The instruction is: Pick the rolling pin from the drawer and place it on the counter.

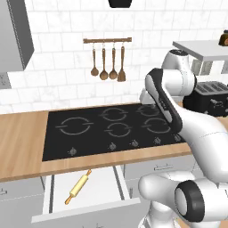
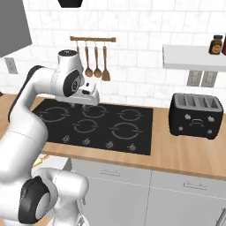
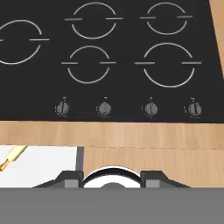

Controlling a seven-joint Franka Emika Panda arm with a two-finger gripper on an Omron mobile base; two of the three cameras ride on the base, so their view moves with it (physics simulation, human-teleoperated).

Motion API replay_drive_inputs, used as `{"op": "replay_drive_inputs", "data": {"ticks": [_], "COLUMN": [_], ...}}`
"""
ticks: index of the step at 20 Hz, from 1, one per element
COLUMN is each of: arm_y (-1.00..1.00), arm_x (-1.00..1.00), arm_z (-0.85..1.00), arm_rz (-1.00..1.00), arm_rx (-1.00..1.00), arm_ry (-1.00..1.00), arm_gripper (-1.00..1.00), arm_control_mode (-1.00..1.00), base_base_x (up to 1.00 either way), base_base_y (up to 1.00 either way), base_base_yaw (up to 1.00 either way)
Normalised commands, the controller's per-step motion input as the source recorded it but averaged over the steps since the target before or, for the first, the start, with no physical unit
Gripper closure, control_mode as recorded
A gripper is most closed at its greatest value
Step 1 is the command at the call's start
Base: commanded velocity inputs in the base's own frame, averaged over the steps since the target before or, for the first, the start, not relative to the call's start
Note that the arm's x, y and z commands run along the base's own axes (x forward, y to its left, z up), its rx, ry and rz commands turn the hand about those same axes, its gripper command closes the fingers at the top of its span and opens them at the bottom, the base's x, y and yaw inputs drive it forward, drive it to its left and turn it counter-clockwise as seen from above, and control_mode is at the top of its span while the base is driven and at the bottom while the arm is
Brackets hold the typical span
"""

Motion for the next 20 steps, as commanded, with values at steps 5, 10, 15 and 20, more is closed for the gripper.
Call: {"op": "replay_drive_inputs", "data": {"ticks": [5,10,15,20], "arm_y": [-0.10,-0.04,0.00,0.00], "arm_x": [-0.56,-0.85,-0.45,0.01], "arm_z": [-0.18,-0.63,-0.89,-0.06], "arm_rz": [0.00,0.00,0.00,0.00], "arm_rx": [0.00,-0.01,0.00,0.00], "arm_ry": [0.03,0.08,0.11,0.03], "arm_gripper": [-1.00,-1.00,-1.00,-1.00], "arm_control_mode": [-1.00,-1.00,-1.00,1.00], "base_base_x": [0.00,0.00,0.00,-0.01], "base_base_y": [0.00,0.00,0.00,-0.25], "base_base_yaw": [0.00,0.00,0.00,-0.02]}}
